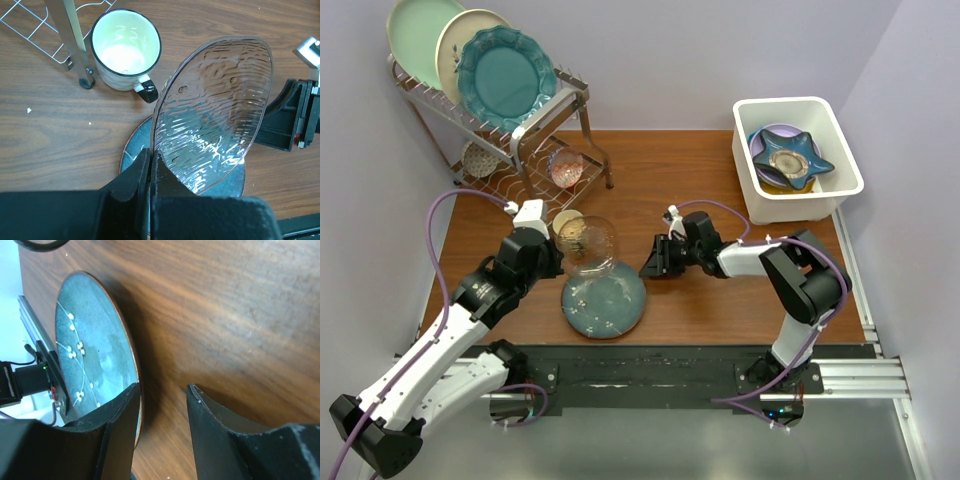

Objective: Place the plates into the plastic bin on the countertop
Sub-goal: Pick up the plate from the corner of the board.

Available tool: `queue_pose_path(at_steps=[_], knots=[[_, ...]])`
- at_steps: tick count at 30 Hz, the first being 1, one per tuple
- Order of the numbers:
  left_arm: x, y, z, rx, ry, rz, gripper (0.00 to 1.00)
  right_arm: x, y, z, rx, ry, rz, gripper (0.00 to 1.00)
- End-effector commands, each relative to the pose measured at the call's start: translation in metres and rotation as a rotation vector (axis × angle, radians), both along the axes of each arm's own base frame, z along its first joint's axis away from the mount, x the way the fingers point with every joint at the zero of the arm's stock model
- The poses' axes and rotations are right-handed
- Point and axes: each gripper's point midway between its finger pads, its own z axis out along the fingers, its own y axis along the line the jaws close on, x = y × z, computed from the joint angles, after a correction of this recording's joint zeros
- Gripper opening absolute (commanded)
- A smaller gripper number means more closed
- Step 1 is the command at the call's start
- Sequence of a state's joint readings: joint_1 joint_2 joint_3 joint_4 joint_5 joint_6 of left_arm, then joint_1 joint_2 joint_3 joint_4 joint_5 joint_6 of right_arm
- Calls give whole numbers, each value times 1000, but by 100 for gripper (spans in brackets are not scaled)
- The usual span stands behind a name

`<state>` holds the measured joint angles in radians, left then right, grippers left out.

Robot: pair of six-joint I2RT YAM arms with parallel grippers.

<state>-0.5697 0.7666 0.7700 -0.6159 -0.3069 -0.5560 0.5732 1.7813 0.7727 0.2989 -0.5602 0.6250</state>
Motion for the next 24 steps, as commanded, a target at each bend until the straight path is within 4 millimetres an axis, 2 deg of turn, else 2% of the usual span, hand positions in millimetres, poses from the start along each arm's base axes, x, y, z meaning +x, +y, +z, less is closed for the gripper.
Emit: queue_pose_path(at_steps=[1,11,20,22,24], knots=[[6,-1,5,-6,-35,-1,0,-12,3,13,31,-3,19,46],[6,-1,5,-7,-32,-3,0,-26,11,10,44,19,68,46],[6,0,6,-7,-38,1,0,-42,28,-11,30,67,128,42],[6,0,6,-8,-37,1,0,-44,30,-19,41,85,132,38],[5,0,6,-5,-37,2,0,-44,30,-23,48,96,128,28]])
